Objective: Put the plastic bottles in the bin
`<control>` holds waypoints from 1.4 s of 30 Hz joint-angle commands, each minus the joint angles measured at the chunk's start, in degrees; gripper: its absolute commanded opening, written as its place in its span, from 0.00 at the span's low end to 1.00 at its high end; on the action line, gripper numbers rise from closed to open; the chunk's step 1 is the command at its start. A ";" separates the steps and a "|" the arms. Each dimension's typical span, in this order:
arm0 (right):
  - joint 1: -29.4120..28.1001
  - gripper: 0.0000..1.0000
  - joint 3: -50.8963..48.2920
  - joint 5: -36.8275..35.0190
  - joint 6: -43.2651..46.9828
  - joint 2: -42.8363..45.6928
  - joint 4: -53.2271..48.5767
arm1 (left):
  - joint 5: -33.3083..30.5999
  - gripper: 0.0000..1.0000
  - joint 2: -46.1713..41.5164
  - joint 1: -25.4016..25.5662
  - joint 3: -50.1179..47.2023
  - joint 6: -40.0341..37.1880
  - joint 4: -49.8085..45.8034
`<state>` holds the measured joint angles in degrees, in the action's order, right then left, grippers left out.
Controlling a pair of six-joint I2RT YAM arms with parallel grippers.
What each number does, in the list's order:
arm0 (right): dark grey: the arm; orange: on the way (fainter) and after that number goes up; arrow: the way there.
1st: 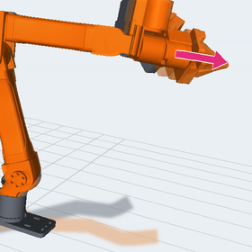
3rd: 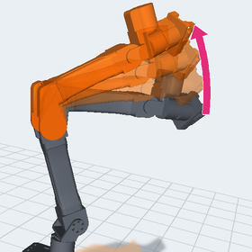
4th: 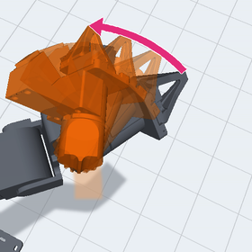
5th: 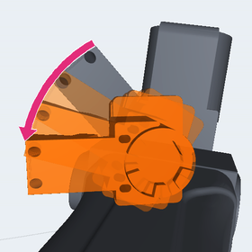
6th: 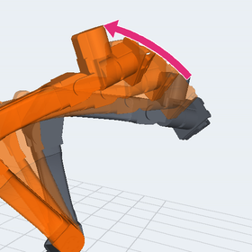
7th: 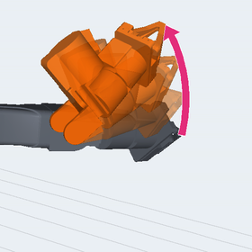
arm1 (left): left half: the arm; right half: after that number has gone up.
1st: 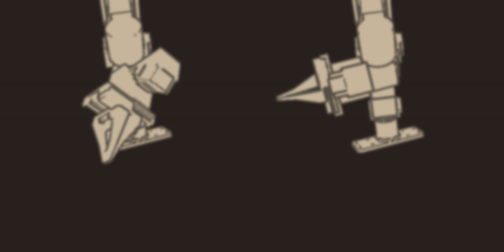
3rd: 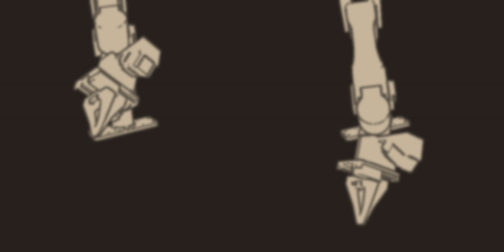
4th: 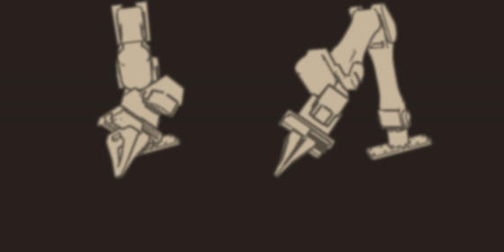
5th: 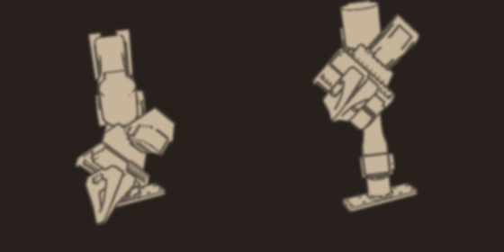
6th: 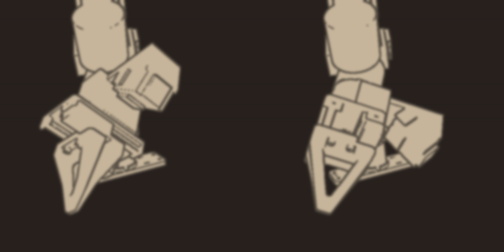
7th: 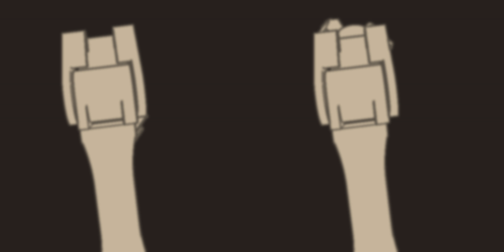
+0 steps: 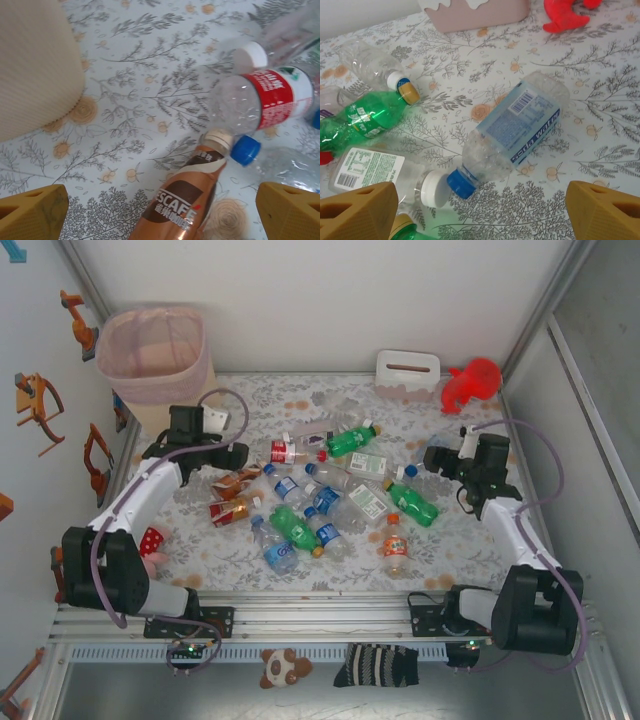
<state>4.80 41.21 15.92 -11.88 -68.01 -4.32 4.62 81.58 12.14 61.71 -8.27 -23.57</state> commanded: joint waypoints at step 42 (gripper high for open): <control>0.36 0.84 2.03 1.66 -0.12 4.80 -6.31 | -7.74 0.67 27.60 4.43 15.99 -20.51 -25.98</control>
<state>4.80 42.65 17.12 -12.03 -64.55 -10.13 -2.83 109.32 17.12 76.49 -27.77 -47.44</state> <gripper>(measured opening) 0.842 0.674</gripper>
